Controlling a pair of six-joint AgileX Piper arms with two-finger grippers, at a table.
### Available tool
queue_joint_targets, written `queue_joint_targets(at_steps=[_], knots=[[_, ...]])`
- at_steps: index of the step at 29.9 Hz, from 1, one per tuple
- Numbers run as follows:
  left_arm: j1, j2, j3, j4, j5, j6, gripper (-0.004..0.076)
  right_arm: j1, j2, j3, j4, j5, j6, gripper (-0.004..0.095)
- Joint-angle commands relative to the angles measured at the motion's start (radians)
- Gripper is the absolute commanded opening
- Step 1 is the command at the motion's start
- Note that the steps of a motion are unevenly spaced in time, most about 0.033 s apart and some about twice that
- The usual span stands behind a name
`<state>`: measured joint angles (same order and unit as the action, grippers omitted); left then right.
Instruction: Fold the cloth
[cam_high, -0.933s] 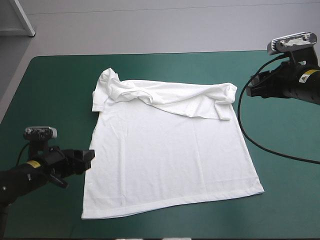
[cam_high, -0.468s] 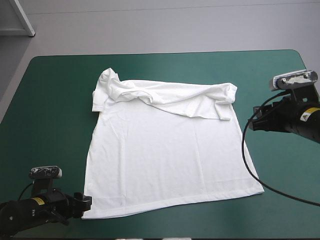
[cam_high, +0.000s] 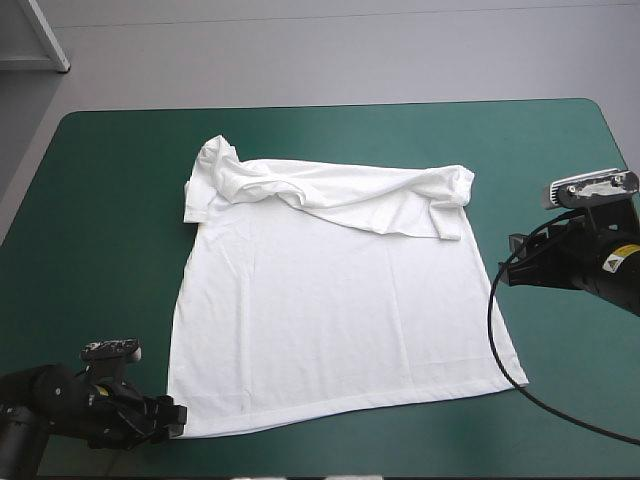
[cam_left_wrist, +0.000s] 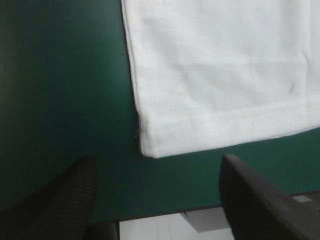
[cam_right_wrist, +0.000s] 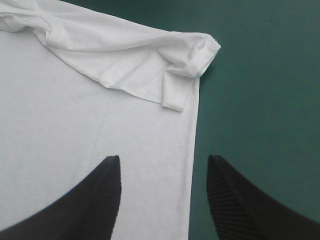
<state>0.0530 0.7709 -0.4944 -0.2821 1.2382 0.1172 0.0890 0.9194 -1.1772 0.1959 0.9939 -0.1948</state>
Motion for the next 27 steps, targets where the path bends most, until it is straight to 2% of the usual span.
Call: queue_joint_targets(at_steps=[1,11,18,22,27], knots=[[-0.026,0.091,-0.021,-0.017,0.024,0.006,0.0501,-0.01,-0.011,-0.023,0.009,-0.074,0.0,0.0489],[-0.035,0.3,-0.021,-0.066,-0.021,0.083,0.0501,-0.01,-0.011,-0.023,0.011,-0.085,0.0,0.0489],[-0.176,0.405,-0.021,-0.077,-0.136,0.079,0.0489,-0.01,-0.011,-0.023,0.013,-0.085,0.0,0.0468],[-0.275,0.461,-0.021,-0.079,-0.189,0.077,0.0382,-0.01,-0.011,-0.025,0.013,-0.083,0.006,0.0468],[-0.321,0.482,-0.021,-0.093,-0.245,0.075,0.0204,-0.01,-0.011,-0.026,0.011,-0.075,0.006,0.0466]])
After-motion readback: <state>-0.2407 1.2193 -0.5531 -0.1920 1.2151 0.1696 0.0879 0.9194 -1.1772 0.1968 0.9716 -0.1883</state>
